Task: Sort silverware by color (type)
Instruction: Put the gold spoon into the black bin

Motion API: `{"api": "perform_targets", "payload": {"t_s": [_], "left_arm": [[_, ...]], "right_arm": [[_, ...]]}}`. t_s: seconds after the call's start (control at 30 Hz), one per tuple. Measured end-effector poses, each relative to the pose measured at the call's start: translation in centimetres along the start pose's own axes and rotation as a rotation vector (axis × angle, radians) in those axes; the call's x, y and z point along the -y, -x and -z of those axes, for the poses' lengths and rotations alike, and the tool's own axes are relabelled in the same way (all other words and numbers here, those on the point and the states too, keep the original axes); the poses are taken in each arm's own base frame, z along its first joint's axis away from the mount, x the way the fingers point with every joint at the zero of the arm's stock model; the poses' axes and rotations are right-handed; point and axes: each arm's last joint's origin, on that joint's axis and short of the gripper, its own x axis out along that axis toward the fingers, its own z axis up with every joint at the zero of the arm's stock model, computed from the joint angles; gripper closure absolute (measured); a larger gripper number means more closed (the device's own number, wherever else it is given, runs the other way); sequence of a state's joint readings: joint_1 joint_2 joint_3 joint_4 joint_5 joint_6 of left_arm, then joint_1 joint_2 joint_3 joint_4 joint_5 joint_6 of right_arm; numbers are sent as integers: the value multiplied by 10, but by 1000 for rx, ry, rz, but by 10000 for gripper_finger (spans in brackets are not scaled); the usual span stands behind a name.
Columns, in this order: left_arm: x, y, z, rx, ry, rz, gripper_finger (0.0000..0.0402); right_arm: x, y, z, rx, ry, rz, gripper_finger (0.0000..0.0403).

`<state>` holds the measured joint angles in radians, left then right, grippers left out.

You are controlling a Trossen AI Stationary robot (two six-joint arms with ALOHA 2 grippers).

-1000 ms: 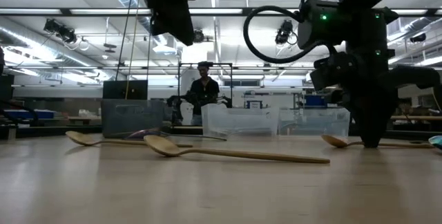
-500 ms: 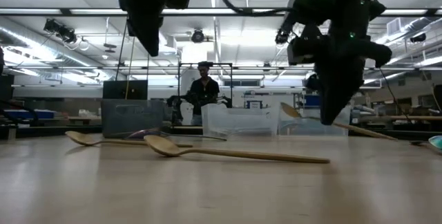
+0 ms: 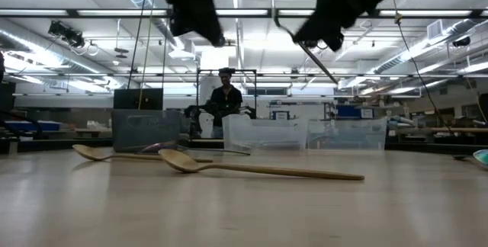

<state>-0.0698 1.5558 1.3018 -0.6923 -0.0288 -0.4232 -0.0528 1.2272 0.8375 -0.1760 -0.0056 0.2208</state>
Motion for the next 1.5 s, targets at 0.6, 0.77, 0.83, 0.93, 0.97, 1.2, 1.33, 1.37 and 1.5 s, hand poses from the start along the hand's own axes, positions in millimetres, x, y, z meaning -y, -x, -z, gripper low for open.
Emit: {"api": "perform_targets", "payload": {"t_s": [0.6, 0.77, 0.83, 0.93, 0.97, 1.2, 1.33, 1.37, 1.5], "left_arm": [[-18, 11, -56, 487, 183, 107, 218], [-18, 19, -68, 626, 158, 149, 210], [-16, 21, -71, 669, 138, 161, 210], [-15, 24, -75, 712, 129, 178, 212], [-15, 25, -75, 719, 131, 178, 215], [-16, 25, -75, 728, 138, 162, 271], [-16, 25, -75, 732, 150, 152, 313], [-16, 25, -75, 735, 153, 145, 324], [-18, 25, -76, 732, 170, 142, 374]], "right_arm": [[-6, 34, -53, 565, -58, -110, 388], [-7, 37, -58, 623, -72, -126, 388], [-7, 38, -60, 644, -75, -122, 388], [-7, 40, -62, 683, -81, -115, 388], [-7, 41, -62, 683, -80, -114, 388], [-7, 40, -62, 678, -79, -112, 387], [-7, 40, -62, 679, -78, -112, 387], [-7, 40, -62, 678, -78, -112, 387], [-7, 40, -62, 675, -86, -109, 385]]}}
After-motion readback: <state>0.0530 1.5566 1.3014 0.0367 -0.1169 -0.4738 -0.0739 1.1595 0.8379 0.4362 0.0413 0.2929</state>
